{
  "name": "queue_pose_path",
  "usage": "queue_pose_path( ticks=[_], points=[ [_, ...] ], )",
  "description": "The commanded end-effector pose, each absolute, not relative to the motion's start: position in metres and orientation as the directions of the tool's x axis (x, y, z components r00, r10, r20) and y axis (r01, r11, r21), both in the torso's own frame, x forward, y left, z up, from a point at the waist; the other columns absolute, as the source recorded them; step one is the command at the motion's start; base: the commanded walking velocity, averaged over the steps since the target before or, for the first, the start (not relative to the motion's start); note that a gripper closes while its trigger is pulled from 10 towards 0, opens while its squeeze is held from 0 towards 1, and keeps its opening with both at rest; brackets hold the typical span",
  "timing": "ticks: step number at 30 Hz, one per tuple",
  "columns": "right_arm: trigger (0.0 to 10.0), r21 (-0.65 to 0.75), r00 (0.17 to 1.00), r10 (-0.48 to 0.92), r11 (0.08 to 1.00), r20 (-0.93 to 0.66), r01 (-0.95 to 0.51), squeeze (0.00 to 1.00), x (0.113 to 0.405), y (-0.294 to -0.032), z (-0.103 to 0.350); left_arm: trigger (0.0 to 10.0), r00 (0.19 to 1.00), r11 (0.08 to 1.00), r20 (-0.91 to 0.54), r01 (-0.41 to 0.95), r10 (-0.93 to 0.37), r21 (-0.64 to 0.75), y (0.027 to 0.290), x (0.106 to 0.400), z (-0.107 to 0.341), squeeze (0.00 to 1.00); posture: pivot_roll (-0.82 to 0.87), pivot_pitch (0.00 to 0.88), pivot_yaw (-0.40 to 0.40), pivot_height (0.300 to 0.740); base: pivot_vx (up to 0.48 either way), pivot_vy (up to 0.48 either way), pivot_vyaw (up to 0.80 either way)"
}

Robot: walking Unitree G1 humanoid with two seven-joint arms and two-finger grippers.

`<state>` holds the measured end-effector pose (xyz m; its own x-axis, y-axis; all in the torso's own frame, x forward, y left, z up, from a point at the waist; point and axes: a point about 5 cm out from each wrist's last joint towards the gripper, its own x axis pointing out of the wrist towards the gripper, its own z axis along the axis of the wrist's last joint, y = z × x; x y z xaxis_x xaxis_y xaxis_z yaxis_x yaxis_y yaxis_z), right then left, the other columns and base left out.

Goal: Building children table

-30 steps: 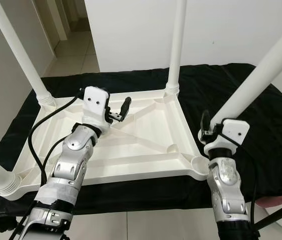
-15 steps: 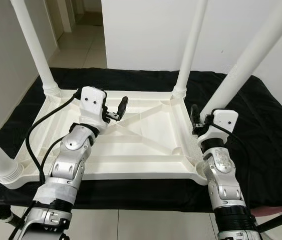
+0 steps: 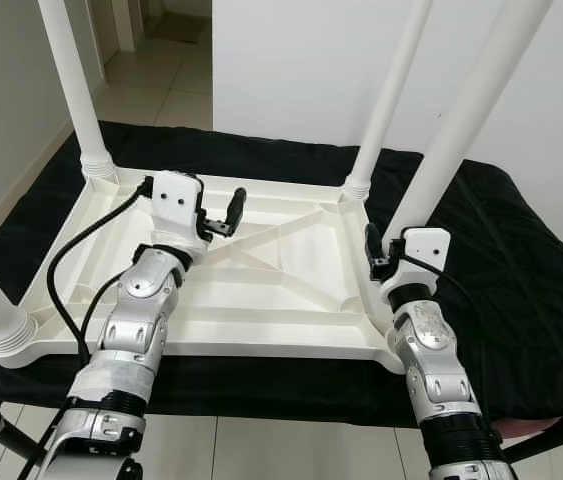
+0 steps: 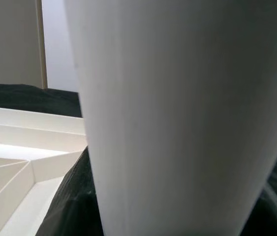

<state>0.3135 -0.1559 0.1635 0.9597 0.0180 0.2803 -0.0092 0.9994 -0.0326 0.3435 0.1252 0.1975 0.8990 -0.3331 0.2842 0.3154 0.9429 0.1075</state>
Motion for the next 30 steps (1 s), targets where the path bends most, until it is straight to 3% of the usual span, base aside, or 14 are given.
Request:
queue_pose_path(
  ticks=[1,7,15,23,30],
  points=[
    [10.0,-0.048,0.956,0.018,0.999,0.293,-0.004,0.00,0.311,-0.159,0.167,10.0,0.921,0.966,0.291,0.243,-0.258,0.087,0.123,0.347,0.196,0.00,-0.08,0.000,-0.103,0.740,0.000,0.000,0.00],
    [10.0,-0.053,0.954,0.008,0.999,0.299,0.008,0.00,0.309,-0.161,0.169,10.0,0.919,0.963,0.290,0.255,-0.268,0.085,0.120,0.349,0.197,0.00,-0.11,0.000,-0.079,0.740,0.000,0.000,0.00],
    [10.0,-0.064,0.952,-0.062,0.994,0.298,0.085,0.00,0.304,-0.169,0.164,10.0,0.908,0.944,0.259,0.321,-0.330,0.080,0.111,0.351,0.197,0.00,-0.13,0.000,0.035,0.740,0.000,0.000,0.00],
    [10.0,-0.062,0.950,-0.065,0.994,0.305,0.088,0.00,0.304,-0.166,0.163,10.0,0.899,0.931,0.240,0.354,-0.366,0.092,0.104,0.348,0.195,0.00,-0.12,0.000,0.055,0.740,0.000,0.000,0.00],
    [10.0,-0.062,0.951,-0.038,0.996,0.306,0.060,0.00,0.308,-0.161,0.164,10.0,0.870,0.901,0.235,0.417,-0.433,0.116,0.097,0.341,0.195,0.00,-0.09,0.000,0.024,0.740,0.000,0.000,0.00]
  ],
)
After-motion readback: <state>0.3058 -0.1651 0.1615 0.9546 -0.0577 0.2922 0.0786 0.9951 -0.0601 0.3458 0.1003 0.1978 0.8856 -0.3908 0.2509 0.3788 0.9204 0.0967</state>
